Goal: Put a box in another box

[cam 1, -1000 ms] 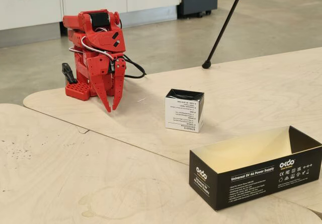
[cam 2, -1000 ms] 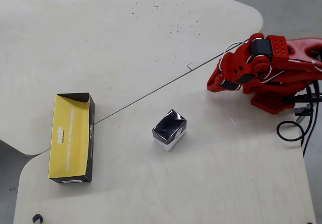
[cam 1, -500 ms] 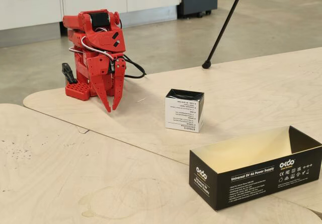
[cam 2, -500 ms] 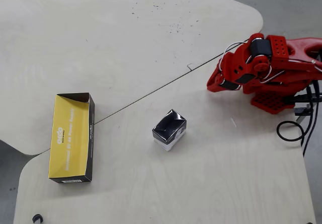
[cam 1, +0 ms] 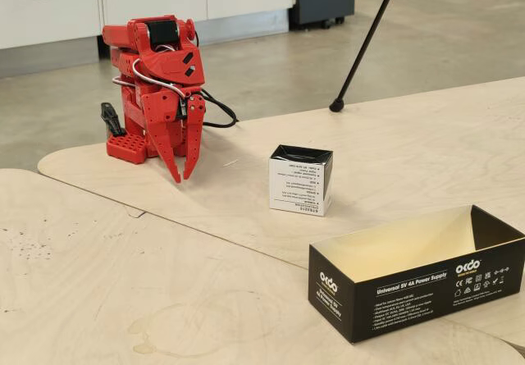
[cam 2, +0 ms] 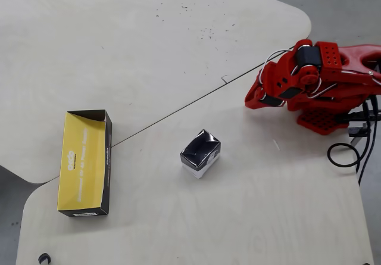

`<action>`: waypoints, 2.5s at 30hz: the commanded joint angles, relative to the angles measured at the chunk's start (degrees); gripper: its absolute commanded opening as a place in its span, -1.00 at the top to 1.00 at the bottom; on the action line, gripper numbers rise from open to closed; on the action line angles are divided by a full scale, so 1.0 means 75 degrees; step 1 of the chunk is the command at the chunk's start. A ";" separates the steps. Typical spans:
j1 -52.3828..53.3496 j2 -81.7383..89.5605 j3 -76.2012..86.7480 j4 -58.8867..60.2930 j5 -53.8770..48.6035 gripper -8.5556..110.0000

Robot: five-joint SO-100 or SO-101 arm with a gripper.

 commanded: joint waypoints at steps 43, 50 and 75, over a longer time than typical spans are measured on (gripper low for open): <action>-0.0352 0.0047 -0.0035 0.0492 -0.0270 0.86; 0.0445 0.0047 -0.0070 -0.1758 0.2039 0.79; -0.1383 -0.7746 -1.1461 0.0996 0.9621 0.29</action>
